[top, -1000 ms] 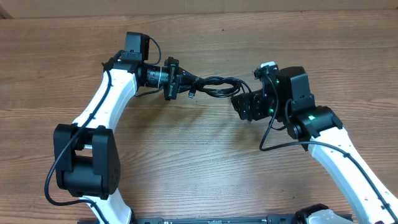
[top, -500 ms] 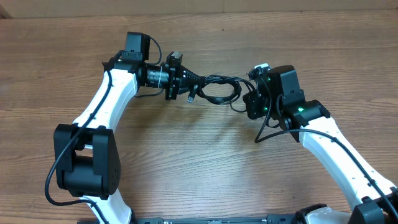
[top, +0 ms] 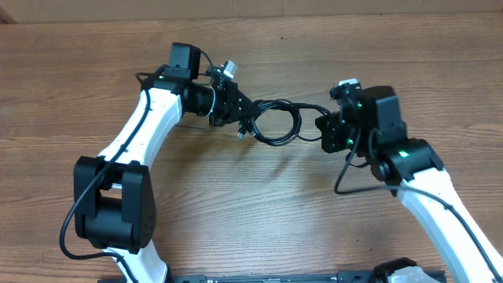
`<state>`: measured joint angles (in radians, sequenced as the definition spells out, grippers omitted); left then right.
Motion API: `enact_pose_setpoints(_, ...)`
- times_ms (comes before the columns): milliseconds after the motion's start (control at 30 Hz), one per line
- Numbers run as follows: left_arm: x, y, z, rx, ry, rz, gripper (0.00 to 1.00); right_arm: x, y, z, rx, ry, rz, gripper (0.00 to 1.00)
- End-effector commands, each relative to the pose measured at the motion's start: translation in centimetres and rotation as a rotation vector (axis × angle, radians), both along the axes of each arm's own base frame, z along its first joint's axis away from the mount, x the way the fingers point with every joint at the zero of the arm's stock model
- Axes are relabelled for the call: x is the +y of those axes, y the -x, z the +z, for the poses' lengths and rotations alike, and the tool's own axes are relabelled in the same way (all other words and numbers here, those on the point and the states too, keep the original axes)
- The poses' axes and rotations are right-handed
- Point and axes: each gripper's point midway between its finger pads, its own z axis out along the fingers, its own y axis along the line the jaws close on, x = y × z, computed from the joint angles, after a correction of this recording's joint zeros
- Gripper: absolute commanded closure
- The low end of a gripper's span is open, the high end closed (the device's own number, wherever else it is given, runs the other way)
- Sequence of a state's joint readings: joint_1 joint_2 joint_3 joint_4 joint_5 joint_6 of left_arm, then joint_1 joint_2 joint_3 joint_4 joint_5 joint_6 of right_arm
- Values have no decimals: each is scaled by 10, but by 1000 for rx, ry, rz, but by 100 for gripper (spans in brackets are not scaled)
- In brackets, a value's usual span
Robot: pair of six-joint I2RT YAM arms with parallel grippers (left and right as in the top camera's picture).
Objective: Untangle cables
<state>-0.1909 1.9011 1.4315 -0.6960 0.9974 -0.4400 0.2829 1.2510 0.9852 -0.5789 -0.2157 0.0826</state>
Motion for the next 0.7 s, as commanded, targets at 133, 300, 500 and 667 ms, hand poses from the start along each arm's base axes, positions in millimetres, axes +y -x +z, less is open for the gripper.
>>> enact_pose_setpoints(133,-9,-11,-17,-187,-153,-45,96,13,26,53,-94,-157,93,96)
enact_pose_setpoints(300,-19,-12,-32,-238,-285,-47,96,12,33,47,-51,-161,87,96)
enact_pose_setpoints(500,-12,-8,-54,-253,-497,-31,96,11,36,43,23,-218,19,96)
enact_pose_setpoints(667,-12,-8,-56,-260,-517,-30,96,13,38,42,54,-250,-5,96)
